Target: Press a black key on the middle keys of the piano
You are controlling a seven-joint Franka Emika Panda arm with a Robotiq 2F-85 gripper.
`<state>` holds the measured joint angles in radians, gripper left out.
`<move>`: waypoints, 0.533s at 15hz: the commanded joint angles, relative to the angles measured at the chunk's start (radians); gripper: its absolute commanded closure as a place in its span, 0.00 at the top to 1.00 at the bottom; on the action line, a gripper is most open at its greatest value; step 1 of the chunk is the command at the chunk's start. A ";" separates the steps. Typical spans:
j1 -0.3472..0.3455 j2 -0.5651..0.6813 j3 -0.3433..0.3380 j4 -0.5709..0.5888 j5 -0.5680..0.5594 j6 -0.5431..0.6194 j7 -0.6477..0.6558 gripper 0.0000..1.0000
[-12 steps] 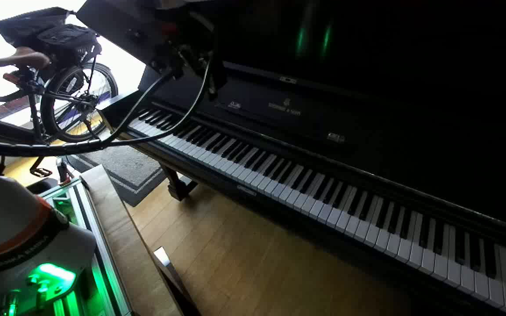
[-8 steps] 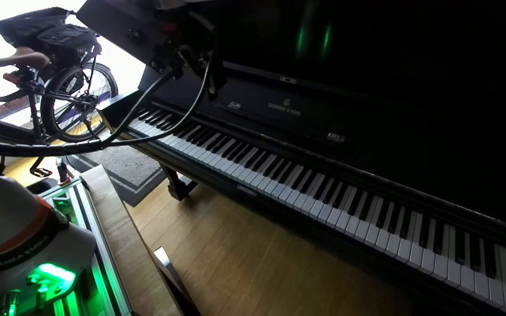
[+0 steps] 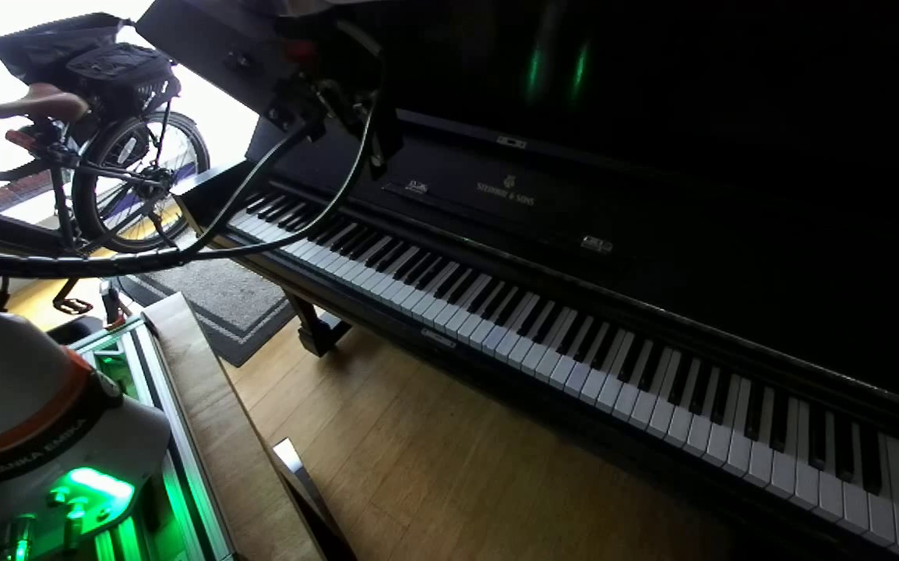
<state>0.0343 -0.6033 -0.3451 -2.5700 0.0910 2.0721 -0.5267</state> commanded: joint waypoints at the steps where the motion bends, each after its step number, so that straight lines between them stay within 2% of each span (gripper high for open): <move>1: -0.019 0.029 0.032 0.011 0.003 -0.015 0.003 1.00; 3: -0.025 0.144 0.062 0.055 -0.022 -0.026 0.060 1.00; 8: -0.037 0.386 0.098 0.154 -0.026 0.041 0.075 1.00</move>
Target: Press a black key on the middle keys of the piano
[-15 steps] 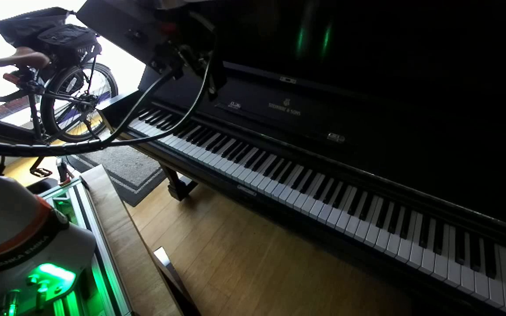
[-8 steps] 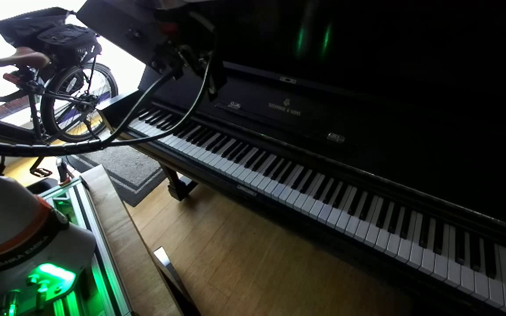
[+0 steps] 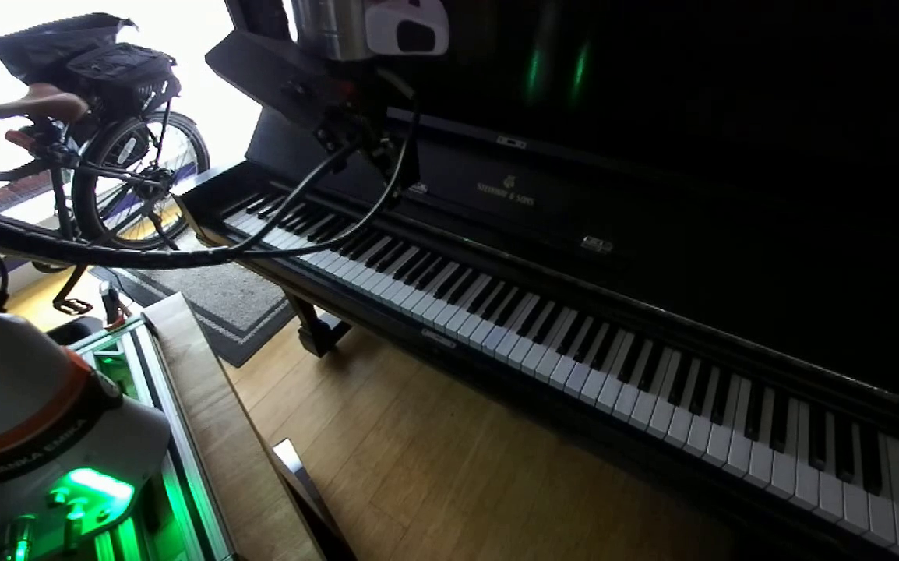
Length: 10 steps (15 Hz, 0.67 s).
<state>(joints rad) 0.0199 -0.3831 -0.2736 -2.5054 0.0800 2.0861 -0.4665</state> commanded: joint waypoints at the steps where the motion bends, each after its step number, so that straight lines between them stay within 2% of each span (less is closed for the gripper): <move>1: -0.029 0.214 0.034 0.114 -0.020 0.054 0.008 1.00; 5: -0.051 0.381 0.065 0.209 -0.020 0.150 -0.016 1.00; 10: -0.091 0.546 0.111 0.311 -0.006 0.182 -0.003 1.00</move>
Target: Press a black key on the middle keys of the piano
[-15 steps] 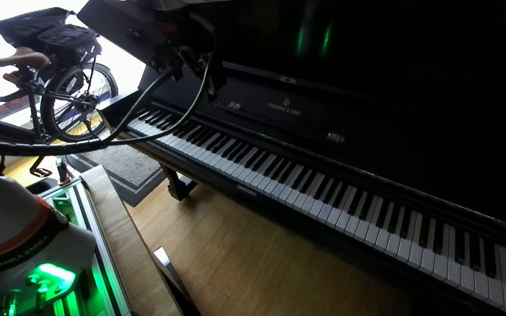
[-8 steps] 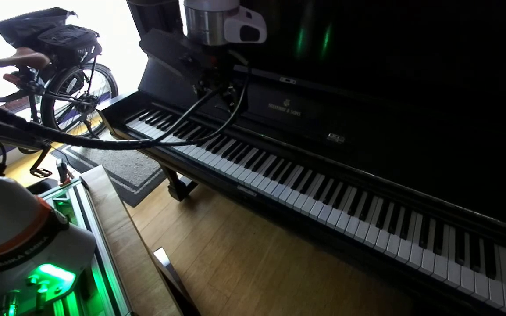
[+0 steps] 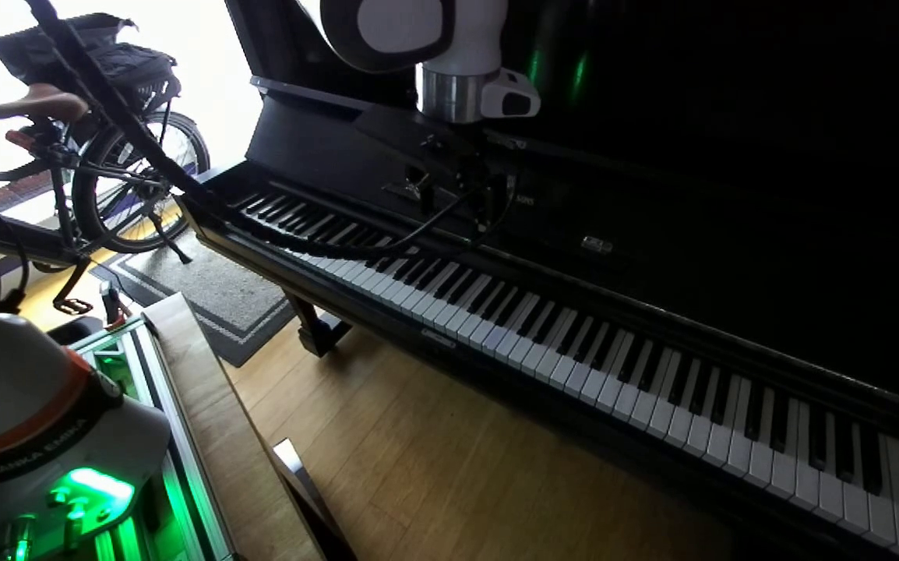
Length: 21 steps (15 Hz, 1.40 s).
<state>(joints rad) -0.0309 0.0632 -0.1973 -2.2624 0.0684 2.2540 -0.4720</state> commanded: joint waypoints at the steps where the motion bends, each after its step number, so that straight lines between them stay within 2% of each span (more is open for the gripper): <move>1: -0.050 0.125 0.044 0.085 0.009 0.010 0.005 1.00; 3: -0.072 0.169 0.065 0.115 0.036 0.005 -0.013 1.00; 4: -0.071 0.115 0.069 0.075 0.000 0.001 0.007 1.00; 14: -0.083 0.125 0.083 0.088 0.001 0.001 0.006 1.00; 21: -0.078 0.153 0.121 0.004 -0.008 0.145 0.017 1.00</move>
<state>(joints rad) -0.0944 0.1975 -0.0976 -2.2126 0.0687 2.3121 -0.4594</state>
